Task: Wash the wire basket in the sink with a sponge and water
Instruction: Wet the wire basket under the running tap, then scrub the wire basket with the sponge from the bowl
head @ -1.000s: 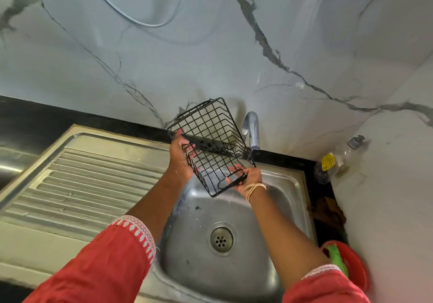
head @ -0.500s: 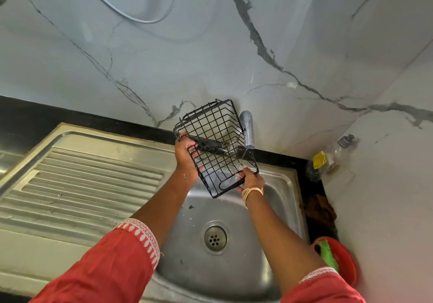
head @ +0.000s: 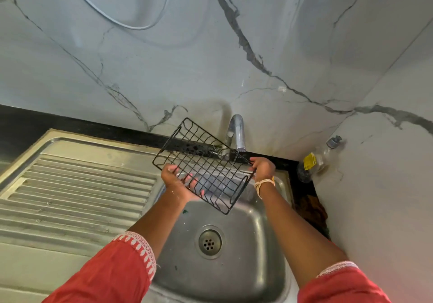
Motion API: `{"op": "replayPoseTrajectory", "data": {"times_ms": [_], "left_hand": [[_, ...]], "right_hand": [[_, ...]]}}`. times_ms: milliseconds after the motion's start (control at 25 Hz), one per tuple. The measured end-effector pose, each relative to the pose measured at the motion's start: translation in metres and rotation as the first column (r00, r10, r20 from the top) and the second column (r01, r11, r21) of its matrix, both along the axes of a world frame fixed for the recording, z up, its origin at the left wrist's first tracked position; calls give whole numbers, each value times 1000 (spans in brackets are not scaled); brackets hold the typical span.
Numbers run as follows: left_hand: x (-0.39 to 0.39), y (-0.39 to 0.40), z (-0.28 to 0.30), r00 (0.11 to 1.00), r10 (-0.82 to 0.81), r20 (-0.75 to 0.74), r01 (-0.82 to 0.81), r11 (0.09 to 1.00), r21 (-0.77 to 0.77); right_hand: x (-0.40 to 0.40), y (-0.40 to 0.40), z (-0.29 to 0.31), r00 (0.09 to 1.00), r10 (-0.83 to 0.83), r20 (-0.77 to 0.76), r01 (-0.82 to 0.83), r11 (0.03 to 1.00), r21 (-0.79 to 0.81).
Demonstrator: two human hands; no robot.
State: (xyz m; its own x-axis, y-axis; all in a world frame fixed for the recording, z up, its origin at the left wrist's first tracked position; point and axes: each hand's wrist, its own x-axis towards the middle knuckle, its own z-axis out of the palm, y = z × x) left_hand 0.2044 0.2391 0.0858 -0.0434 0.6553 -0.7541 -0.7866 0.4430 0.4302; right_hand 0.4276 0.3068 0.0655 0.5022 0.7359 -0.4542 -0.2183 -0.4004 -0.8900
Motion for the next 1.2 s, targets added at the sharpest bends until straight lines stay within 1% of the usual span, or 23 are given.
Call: {"op": "replayPoseTrajectory", "data": {"times_ms": [120, 200, 240, 320, 400, 440, 520, 600, 640, 680, 760, 800, 840, 880, 920, 1000, 1040, 1080, 1120, 1160, 1200], "left_hand": [[-14, -4, -18, 997, -67, 23, 69, 992, -106], [-20, -3, -23, 997, -76, 31, 80, 983, -168], [-21, -1, -26, 997, -81, 19, 83, 979, -186], [-21, 3, -31, 993, -110, -31, 101, 969, -224], [-21, 7, -37, 984, -156, -91, 130, 961, -246], [-22, 10, -40, 977, -179, -119, 143, 955, -259], [-27, 16, -50, 964, -219, -152, 169, 943, -287], [-30, 20, -56, 958, -242, -152, 193, 940, -280], [-30, 20, -58, 954, -258, -149, 211, 938, -274], [-29, 19, -57, 950, -275, -149, 230, 937, -265], [-25, 17, -57, 947, -277, -160, 239, 945, -222], [-24, 15, -57, 950, -268, -162, 233, 950, -208], [-22, 14, -57, 950, -261, -169, 225, 952, -209], [-21, 12, -56, 949, -268, -168, 230, 949, -215], [-20, 10, -55, 951, -269, -151, 232, 946, -225], [-18, 7, -53, 952, -270, -145, 228, 940, -254], [-19, 5, -53, 948, -278, -156, 233, 937, -260], [-17, 1, -51, 943, -283, -173, 232, 936, -265], [-17, -4, -48, 937, -294, -191, 238, 933, -269], [-15, -8, -45, 934, -296, -199, 238, 933, -270], [-13, -13, -41, 932, -306, -197, 247, 929, -274]], "right_hand": [[-11, 17, 5, 977, 131, 166, -135, 991, 12], [-18, 30, 8, 931, 256, 259, -259, 966, -22], [-20, 41, 8, 884, 340, 321, -342, 938, -53], [-27, 60, 6, 752, 520, 406, -513, 847, -136], [-37, 79, -2, 681, 647, 344, -622, 758, -194], [-44, 84, -6, 640, 686, 346, -660, 722, -209], [-61, 83, -2, 546, 737, 398, -718, 657, -231], [-69, 81, -2, 403, 788, 465, -790, 556, -259], [-70, 80, 0, 380, 798, 469, -806, 534, -256], [-67, 80, 0, 403, 791, 461, -804, 546, -234], [-53, 81, 2, 511, 757, 408, -765, 617, -187], [-43, 79, 4, 582, 740, 337, -738, 655, -164], [-36, 73, 7, 662, 719, 214, -711, 692, -127], [-29, 66, 8, 720, 687, 100, -683, 727, -77], [-26, 58, 9, 751, 659, 41, -658, 752, -36], [-26, 44, 5, 816, 578, 16, -578, 816, -6], [-28, 40, 2, 859, 511, 1, -511, 859, -1], [-30, 36, -4, 904, 426, 15, -426, 905, -12], [-27, 29, -7, 931, 354, 93, -353, 935, -31], [-24, 19, -9, 919, 311, 243, -306, 950, -61], [-17, 6, -14, 863, 298, 409, -289, 954, -86]]}}
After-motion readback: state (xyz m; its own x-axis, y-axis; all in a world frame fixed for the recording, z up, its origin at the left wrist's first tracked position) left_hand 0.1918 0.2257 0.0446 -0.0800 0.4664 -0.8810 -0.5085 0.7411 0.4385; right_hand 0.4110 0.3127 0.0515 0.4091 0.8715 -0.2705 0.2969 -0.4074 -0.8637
